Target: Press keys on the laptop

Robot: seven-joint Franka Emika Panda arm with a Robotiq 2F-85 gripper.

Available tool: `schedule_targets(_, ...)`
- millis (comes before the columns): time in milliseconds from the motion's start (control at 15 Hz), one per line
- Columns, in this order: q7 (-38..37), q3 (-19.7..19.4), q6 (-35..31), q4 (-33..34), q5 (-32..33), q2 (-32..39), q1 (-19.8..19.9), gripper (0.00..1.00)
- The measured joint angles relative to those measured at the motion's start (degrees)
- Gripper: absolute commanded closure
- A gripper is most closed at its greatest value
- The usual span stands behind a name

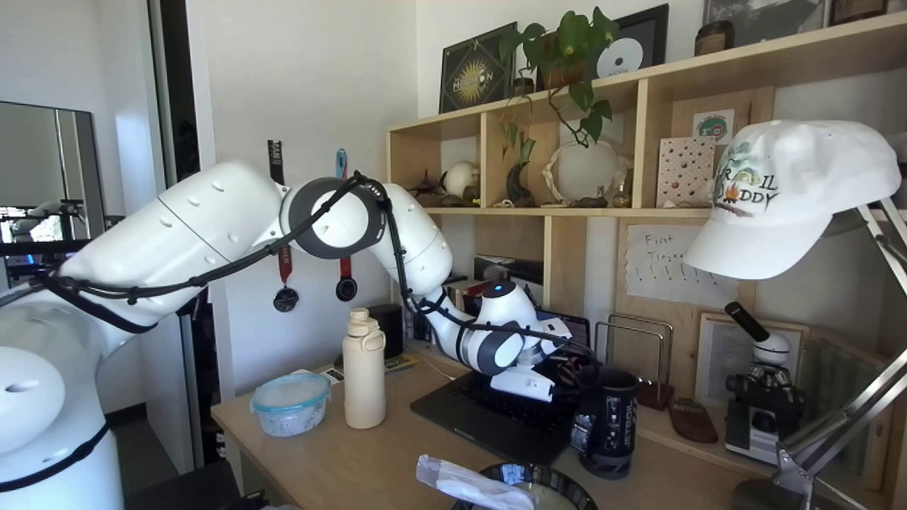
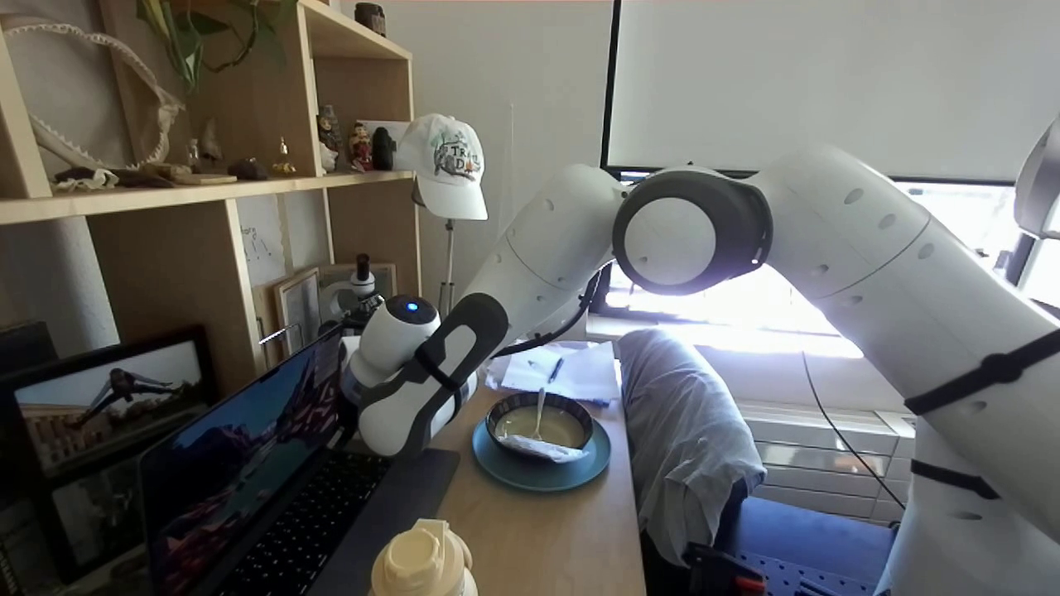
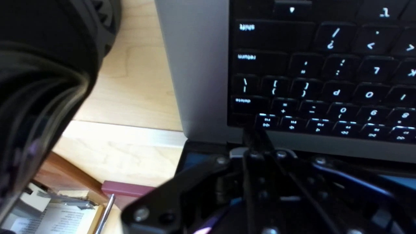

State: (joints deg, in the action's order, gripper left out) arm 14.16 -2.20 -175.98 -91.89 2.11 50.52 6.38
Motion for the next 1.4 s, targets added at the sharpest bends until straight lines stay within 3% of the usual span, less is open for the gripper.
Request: schedule_targets(1400,-0.96,0.86,0.27,4.46,0.0,3.63,1.14,1.0)
